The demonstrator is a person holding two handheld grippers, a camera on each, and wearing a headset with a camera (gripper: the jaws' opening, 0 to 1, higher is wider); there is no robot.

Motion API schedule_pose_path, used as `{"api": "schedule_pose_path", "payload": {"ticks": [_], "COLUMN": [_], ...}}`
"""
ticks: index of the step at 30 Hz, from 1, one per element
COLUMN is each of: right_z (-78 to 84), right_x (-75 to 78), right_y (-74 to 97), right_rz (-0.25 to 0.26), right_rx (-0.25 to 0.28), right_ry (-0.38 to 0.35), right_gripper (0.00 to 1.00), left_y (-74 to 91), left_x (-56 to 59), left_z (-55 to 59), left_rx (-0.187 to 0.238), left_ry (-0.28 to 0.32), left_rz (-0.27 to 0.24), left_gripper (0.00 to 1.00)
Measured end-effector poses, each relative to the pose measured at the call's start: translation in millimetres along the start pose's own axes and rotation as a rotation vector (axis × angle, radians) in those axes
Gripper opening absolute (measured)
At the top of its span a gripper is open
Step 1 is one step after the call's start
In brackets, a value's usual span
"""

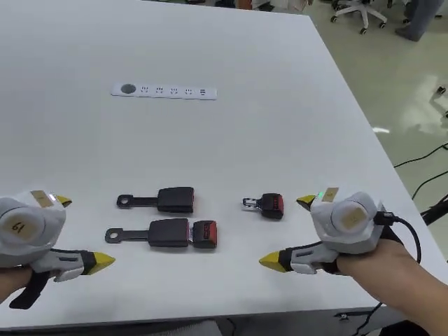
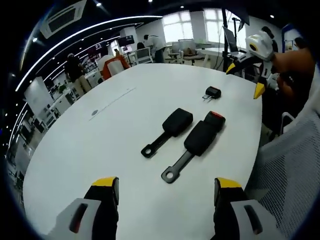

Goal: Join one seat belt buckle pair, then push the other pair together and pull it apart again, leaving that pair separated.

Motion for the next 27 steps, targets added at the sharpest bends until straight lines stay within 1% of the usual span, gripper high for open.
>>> {"api": "schedule_pose_path", "payload": {"ticks": [2, 3, 4, 5, 6, 7, 8, 9, 10, 11, 12, 13, 15, 17, 19, 21, 22, 23, 24, 25, 26, 27], "right_z": [-0.7, -0.5, -1.1, -2.0, -3.1, -6.6, -7.5, -7.5, -8.5, -10.1, -9.7, -8.8, -5.1, -1.6, 1.9, 4.2, 6.1, 8.8, 9.9, 9.8, 9.3, 7.0], "right_x": [-2.4, -2.1, -2.6, -3.3, -3.8, -5.1, -6.0, -6.6, -6.3, -6.0, -5.5, -5.3, -0.4, 2.4, 3.5, 4.0, 5.1, 7.6, 8.8, 9.5, 8.6, 5.0], "right_y": [1.3, 0.3, 1.2, 3.7, 5.5, 9.4, 11.3, 11.6, 12.8, 17.0, 18.1, 20.0, 20.3, 20.2, 20.6, 21.6, 21.9, 20.6, 20.7, 21.7, 22.8, 25.5], "right_rz": [-0.002, -0.004, 0.000, 0.005, 0.012, 0.024, 0.025, 0.021, 0.025, 0.042, 0.049, 0.051, 0.064, 0.065, 0.067, 0.076, 0.087, 0.088, 0.088, 0.090, 0.092, 0.087], "right_rx": [0.007, 0.012, 0.022, 0.026, 0.034, 0.055, 0.060, 0.069, 0.080, 0.089, 0.089, 0.088, 0.091, 0.093, 0.098, 0.105, 0.105, 0.111, 0.122, 0.126, 0.136, 0.143], "right_ry": [-0.009, -0.021, -0.042, -0.047, -0.057, -0.063, -0.068, -0.095, -0.108, -0.106, -0.108, -0.107, -0.114, -0.135, -0.183, -0.183, -0.183, -0.207, -0.236, -0.233, -0.253, -0.258], "right_gripper": [0.85, 0.85, 0.87, 0.89, 0.91, 0.93, 0.93, 0.93, 0.95, 0.97, 1.00, 1.00, 1.00, 1.00, 0.98, 0.99, 0.99, 1.00, 1.00, 1.00, 1.00, 1.00], "left_y": [2.7, 4.3, 6.1, 7.5, 8.9, 9.2, 10.2, 11.5, 11.5, 11.9, 13.3, 14.0, 16.7, 18.1, 19.8, 23.0, 24.1, 24.7, 24.3, 25.1, 25.7, 25.4], "left_x": [-1.9, -1.9, -1.6, -1.5, -0.5, 2.5, 4.7, 6.7, 6.4, 6.4, 6.6, 6.9, 6.1, 8.0, 8.0, 6.4, 6.2, 4.8, 0.7, -1.3, -3.1, -2.8], "left_z": [6.3, 6.9, 6.8, 7.6, 8.6, 12.1, 13.1, 13.5, 15.4, 17.2, 15.6, 15.3, 14.7, 9.4, 9.9, 7.6, 2.6, 1.8, 6.3, 6.2, 6.7, 7.1], "left_rx": [-0.009, -0.005, -0.002, -0.001, -0.003, -0.012, -0.014, -0.004, -0.001, 0.000, 0.010, 0.017, 0.034, 0.054, 0.069, 0.077, 0.090, 0.095, 0.102, 0.109, 0.116, 0.116], "left_ry": [0.006, 0.011, 0.022, 0.025, 0.024, 0.021, 0.019, 0.016, 0.023, 0.040, 0.048, 0.058, 0.077, 0.098, 0.109, 0.120, 0.142, 0.160, 0.185, 0.190, 0.195, 0.196], "left_rz": [-0.001, -0.002, -0.003, -0.007, -0.007, 0.004, 0.006, 0.010, 0.016, 0.016, 0.015, 0.017, 0.016, 0.026, 0.029, 0.029, 0.025, 0.018, -0.003, -0.010, -0.010, -0.009], "left_gripper": [0.83, 0.84, 0.85, 0.86, 0.88, 0.91, 0.92, 0.92, 0.95, 0.96, 0.97, 1.00, 1.00, 1.00, 1.00, 1.00, 1.00, 1.00, 1.00, 1.00, 1.00, 1.00]}}
Point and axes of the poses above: the centre of the closed fingertips' face, and the gripper's own axes: y roughly backward along the fingers, x roughly to its right, z roughly out of its underside, the point moved 1 cm from there along y, roughly backward along the fingers, and after that the axes turned 12 degrees about -y, right-handed, at the moved point
